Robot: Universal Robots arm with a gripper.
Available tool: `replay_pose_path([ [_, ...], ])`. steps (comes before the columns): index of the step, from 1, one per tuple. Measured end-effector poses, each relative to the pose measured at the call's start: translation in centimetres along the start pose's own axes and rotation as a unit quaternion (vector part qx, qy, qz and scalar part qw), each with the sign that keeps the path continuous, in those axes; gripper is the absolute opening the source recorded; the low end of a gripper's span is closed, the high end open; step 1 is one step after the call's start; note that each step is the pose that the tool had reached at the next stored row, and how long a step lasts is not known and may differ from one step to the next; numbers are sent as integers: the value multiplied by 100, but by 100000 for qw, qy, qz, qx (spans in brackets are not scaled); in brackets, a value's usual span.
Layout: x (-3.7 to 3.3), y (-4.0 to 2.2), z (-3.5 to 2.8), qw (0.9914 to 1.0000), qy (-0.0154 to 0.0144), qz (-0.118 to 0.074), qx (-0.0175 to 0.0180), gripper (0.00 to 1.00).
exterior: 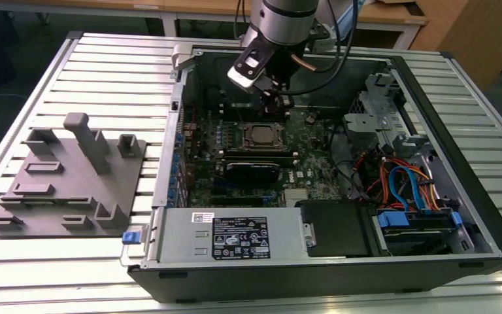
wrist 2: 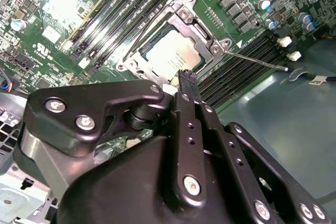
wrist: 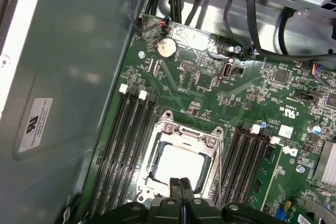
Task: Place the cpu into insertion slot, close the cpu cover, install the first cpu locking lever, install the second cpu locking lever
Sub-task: 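Install the first cpu locking lever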
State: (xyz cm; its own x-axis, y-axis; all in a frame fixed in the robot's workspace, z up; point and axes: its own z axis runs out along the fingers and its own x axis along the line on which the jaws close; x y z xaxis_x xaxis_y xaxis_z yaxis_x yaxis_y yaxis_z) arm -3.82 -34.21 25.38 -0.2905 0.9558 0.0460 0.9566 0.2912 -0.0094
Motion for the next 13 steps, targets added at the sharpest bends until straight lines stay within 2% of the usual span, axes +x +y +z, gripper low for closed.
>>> replay_pose_path([
  [13, 0, 0, 0, 99974, -23, -2290, 106, 11],
])
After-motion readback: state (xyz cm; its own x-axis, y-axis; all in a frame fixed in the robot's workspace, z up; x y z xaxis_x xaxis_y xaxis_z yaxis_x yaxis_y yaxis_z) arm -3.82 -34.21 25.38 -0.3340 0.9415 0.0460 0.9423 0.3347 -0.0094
